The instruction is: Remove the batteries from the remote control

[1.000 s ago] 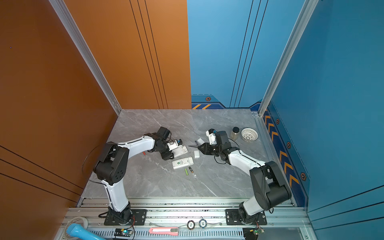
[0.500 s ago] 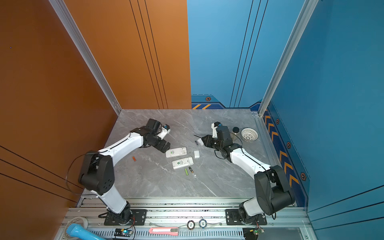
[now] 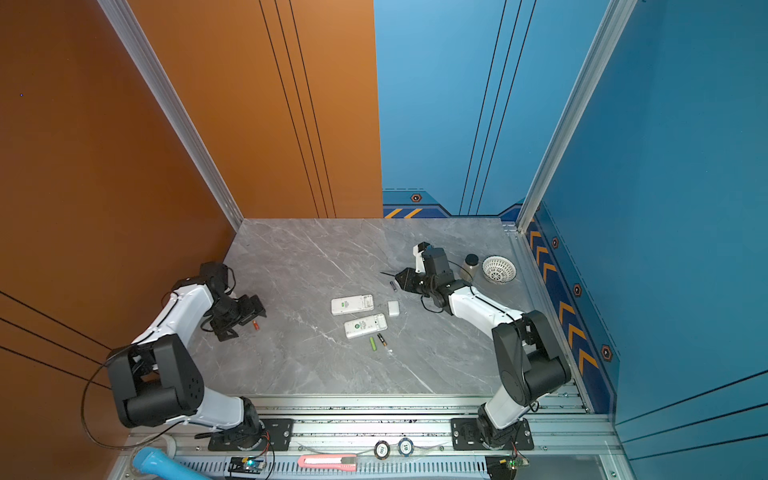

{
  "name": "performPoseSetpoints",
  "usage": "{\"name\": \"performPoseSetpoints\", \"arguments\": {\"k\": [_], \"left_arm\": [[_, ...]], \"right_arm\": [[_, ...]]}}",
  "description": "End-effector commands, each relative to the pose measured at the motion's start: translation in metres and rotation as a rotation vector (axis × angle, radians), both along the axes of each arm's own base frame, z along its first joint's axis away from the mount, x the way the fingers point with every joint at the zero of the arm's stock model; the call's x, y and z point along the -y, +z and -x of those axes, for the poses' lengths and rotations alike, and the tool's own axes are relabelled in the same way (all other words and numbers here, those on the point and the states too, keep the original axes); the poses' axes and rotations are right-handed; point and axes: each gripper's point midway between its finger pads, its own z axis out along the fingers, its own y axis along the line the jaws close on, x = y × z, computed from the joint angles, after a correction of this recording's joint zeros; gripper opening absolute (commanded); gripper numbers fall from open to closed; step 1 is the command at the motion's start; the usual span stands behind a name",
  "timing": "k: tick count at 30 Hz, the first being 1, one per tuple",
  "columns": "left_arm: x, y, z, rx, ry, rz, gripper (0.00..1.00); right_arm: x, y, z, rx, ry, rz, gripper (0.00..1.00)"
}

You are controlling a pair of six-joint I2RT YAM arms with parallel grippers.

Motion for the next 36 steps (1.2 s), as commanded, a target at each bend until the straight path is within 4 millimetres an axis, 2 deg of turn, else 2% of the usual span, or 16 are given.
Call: {"name": "performPoseSetpoints", "arguments": {"k": [1, 4, 10, 15, 17, 22, 27, 36], "left_arm": [[-0.001, -0.012, -0.018, 0.044, -0.004, 0.04, 0.9], [-0.01, -0.021, -0.031, 0.045, -0.009, 0.021, 0.85], [-0.026, -0.048, -0.04, -0.027, -0.006, -0.017, 0.73], [-0.023, -0.06, -0.055, -0.037, -0.03, -0.006, 0.66], [-0.021, -0.066, -0.055, -0.055, -0.041, -0.003, 0.59], [-0.005, -0.077, -0.052, -0.087, -0.059, 0.033, 0.4], [0.009, -0.078, -0.04, -0.113, -0.061, 0.051, 0.38], [0.013, -0.081, -0.007, -0.19, -0.06, 0.042, 0.37]], "right_arm": [[-0.02, 0.026, -0.007, 0.065, 0.049, -0.046, 0.0], [-0.026, 0.024, -0.003, 0.064, 0.066, -0.042, 0.0], [-0.026, 0.022, 0.003, 0.063, 0.065, -0.027, 0.0], [-0.022, 0.02, 0.007, 0.06, 0.058, -0.005, 0.0], [-0.02, 0.016, 0.007, 0.052, 0.053, 0.006, 0.0], [-0.011, 0.012, 0.006, 0.048, 0.022, 0.025, 0.0], [-0.008, 0.013, 0.005, 0.048, 0.022, 0.044, 0.0], [-0.004, 0.011, 0.008, 0.042, 0.021, 0.063, 0.0]]}}
